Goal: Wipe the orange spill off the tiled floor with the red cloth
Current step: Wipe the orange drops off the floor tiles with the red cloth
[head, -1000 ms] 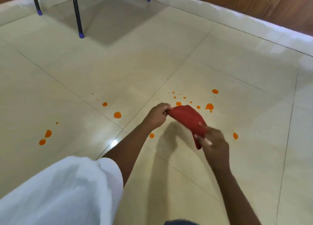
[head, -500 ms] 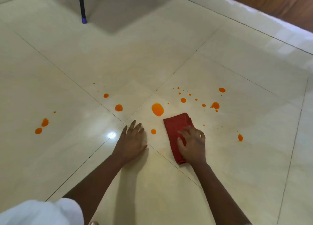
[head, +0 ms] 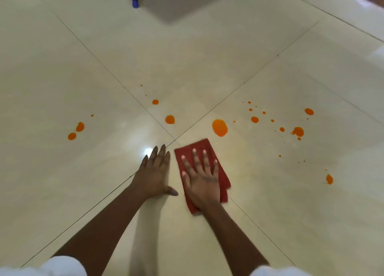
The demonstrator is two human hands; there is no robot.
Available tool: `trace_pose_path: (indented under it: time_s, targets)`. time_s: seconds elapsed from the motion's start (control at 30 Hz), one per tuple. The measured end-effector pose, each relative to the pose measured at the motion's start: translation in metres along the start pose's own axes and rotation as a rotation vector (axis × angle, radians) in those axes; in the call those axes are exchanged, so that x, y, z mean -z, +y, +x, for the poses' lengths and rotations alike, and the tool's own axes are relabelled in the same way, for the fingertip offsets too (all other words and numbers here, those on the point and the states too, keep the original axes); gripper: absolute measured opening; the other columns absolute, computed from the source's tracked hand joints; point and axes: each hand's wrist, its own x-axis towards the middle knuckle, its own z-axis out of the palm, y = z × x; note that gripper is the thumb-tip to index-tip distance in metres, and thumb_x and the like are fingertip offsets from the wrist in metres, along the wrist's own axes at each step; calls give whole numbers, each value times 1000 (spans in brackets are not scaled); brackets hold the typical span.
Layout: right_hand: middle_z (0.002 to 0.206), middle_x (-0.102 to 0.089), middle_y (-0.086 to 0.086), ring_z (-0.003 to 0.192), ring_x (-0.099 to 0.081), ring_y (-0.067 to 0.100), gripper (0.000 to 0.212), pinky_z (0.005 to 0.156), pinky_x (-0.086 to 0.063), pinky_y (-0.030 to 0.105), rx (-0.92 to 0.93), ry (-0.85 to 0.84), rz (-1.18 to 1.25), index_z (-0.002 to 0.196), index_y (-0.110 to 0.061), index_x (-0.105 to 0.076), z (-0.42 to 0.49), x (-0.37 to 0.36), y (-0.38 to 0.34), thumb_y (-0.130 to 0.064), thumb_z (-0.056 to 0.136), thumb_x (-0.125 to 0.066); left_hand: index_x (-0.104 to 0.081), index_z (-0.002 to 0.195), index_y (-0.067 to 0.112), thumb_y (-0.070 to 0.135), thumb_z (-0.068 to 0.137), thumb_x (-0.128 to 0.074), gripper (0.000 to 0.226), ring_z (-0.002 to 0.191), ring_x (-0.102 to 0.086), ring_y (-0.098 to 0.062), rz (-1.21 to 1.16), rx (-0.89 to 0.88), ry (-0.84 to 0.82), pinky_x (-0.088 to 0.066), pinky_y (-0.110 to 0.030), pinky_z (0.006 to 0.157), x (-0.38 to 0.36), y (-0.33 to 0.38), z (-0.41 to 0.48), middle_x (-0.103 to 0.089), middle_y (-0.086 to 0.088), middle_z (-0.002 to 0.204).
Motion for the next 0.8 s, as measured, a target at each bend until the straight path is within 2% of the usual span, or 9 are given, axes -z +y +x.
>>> trace_pose_path:
  time_s: [0.07,0.17,0.23,0.33,0.4,0.47,0.57,0.67,0.8]
  targets:
    - [151,-32,2,141,-23,29,53,110,-16,57,-43,-26,-47,141,-35,-36,37,8,22,-45,90,-23,10,149,9,79,63,-57,130,144,17,-29,-1,-1,-4,-1,-44,117,-1,-1,-1,24,-10,156]
    - [158,-9,-1,145,0,25,53,114,-2,53,-327,-36,-24,147,-37,-14,44,13,70,-45,94,-15,12,149,9,78,63,-58,130,144,19,-30,-10,4,-6,0,-45,117,0,0,-1,25,-10,155]
    - [157,-13,1,145,-4,28,53,113,-3,54,-419,41,-28,147,-34,-15,12,9,59,-43,94,-17,15,148,12,73,62,-65,133,143,23,-31,-51,17,-30,2,-49,116,3,4,2,28,-9,154]
    - [149,-36,4,138,-29,31,53,110,-15,54,-230,6,42,140,-31,-38,-9,-2,2,-43,89,-29,20,146,12,62,57,-77,141,140,28,-33,-127,67,-106,3,-55,114,10,12,9,36,-6,151]
    - [148,-38,2,137,-32,30,52,109,-23,56,-53,-5,18,139,-34,-39,31,-2,-5,-43,89,-30,22,146,11,58,55,-80,145,139,30,-33,-128,91,-145,3,-56,113,13,14,13,39,-4,149]
    - [151,-32,2,140,-25,29,52,109,-22,59,-53,-10,-24,141,-35,-35,87,10,22,-43,90,-25,21,146,11,59,54,-80,145,139,30,-32,-124,89,-155,2,-57,113,13,12,14,38,-3,150]
    - [158,-7,-2,145,1,24,51,114,-2,53,-343,-50,6,147,-38,-14,110,23,81,-43,97,-21,21,146,11,61,54,-79,144,139,30,-32,-132,83,-144,3,-56,113,12,10,12,40,-3,149]
    - [157,-12,1,145,-2,27,53,113,-3,55,-539,73,47,146,-35,-18,58,21,66,-44,94,-18,22,146,11,60,53,-79,146,139,31,-31,-134,96,-136,6,-56,113,9,13,11,44,-1,143]
    - [156,-1,-3,144,5,26,58,112,5,50,-216,-54,39,146,-37,-12,49,4,-4,-47,89,-9,22,146,14,64,52,-78,146,139,31,-29,-148,73,-107,7,-53,113,8,8,12,39,0,149]
